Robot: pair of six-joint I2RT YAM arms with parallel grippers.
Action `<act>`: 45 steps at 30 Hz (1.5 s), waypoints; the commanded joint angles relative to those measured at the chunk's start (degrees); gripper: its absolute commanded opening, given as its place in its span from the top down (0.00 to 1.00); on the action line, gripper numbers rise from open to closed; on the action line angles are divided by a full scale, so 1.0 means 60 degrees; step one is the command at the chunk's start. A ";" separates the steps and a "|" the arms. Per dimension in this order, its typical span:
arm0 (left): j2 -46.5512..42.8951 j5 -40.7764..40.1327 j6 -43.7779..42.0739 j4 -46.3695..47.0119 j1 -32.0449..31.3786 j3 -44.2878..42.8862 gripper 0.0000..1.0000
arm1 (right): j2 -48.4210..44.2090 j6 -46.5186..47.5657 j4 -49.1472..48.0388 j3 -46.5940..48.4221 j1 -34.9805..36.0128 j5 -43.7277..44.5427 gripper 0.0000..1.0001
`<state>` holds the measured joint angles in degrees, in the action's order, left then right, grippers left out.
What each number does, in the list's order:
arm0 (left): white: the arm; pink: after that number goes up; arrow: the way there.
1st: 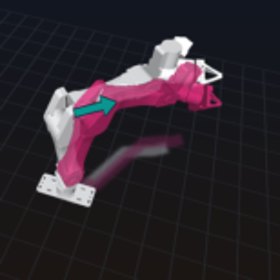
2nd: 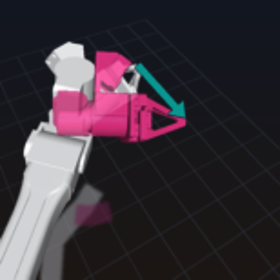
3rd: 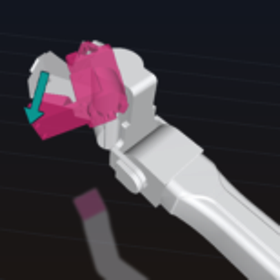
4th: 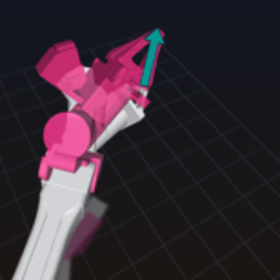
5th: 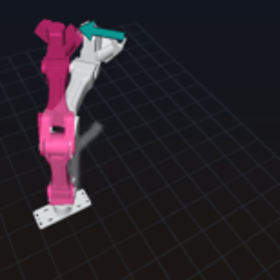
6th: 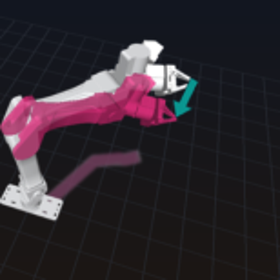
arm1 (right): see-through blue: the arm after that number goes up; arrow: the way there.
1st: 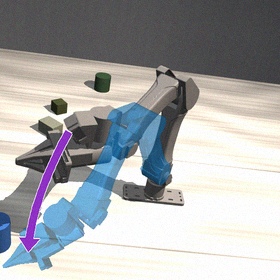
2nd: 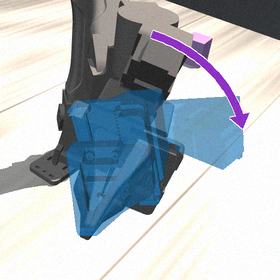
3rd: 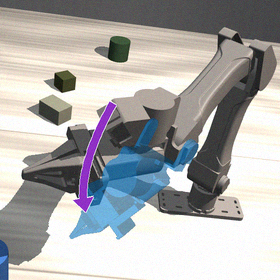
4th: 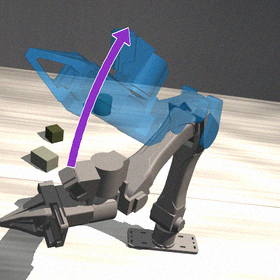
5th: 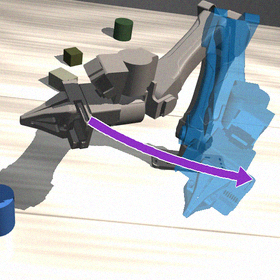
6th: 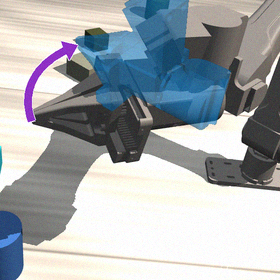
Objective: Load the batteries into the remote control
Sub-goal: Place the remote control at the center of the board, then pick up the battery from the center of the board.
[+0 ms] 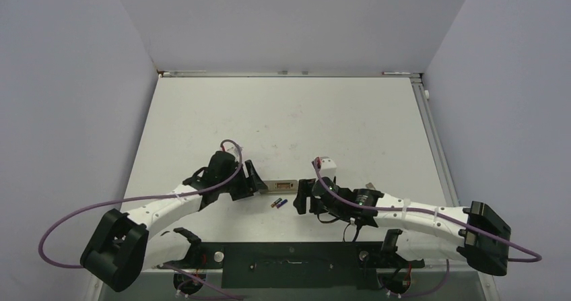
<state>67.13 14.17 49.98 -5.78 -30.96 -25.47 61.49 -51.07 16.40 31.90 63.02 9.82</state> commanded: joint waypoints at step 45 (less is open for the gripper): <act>-0.4867 -0.1094 -0.2995 -0.6145 0.0260 -0.3640 0.27 | 0.3813 1.1400 -0.0424 0.2678 0.0168 -0.4000 0.36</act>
<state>39.31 8.08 34.57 -40.80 -29.87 -44.14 83.37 12.03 15.25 44.88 64.58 -11.22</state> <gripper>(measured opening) 0.716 0.643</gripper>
